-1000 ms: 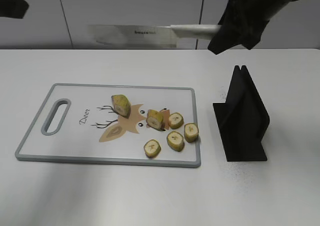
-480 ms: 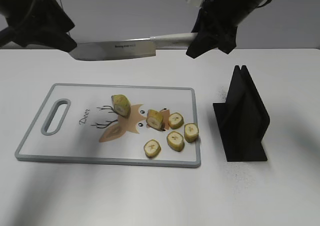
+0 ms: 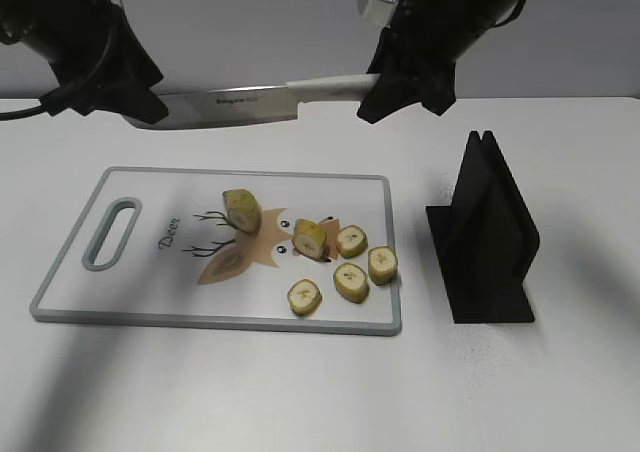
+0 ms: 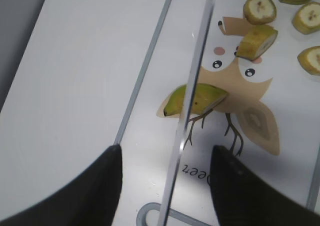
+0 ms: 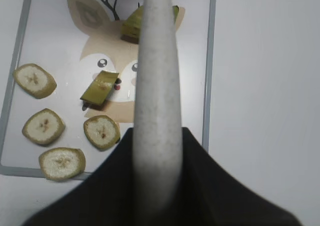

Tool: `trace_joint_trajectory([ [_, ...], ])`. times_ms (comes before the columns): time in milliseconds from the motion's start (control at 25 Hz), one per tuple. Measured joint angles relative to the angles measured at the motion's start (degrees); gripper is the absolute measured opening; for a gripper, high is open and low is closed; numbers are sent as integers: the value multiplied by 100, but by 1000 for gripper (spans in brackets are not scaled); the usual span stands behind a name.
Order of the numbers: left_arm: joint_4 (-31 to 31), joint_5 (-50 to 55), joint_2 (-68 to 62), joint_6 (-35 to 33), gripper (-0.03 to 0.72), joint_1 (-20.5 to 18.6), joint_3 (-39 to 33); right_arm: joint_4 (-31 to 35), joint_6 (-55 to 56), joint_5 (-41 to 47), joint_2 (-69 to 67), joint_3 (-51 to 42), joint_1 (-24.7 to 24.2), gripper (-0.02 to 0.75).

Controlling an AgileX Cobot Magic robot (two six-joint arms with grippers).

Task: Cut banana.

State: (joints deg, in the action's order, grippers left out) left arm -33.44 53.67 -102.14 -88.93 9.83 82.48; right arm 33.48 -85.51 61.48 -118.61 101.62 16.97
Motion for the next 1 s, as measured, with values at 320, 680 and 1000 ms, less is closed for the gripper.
trace_joint_trajectory([
  [320,0,-86,-254,0,468,6,18,132,-35,-6,-77,5,0,164],
  [680,-85,-20,-324,-46,30,6,22,153,-48,-65,-119,5,0,164],
  [1000,15,75,-437,-128,0,16,22,135,75,-109,-293,12,11,164],
])
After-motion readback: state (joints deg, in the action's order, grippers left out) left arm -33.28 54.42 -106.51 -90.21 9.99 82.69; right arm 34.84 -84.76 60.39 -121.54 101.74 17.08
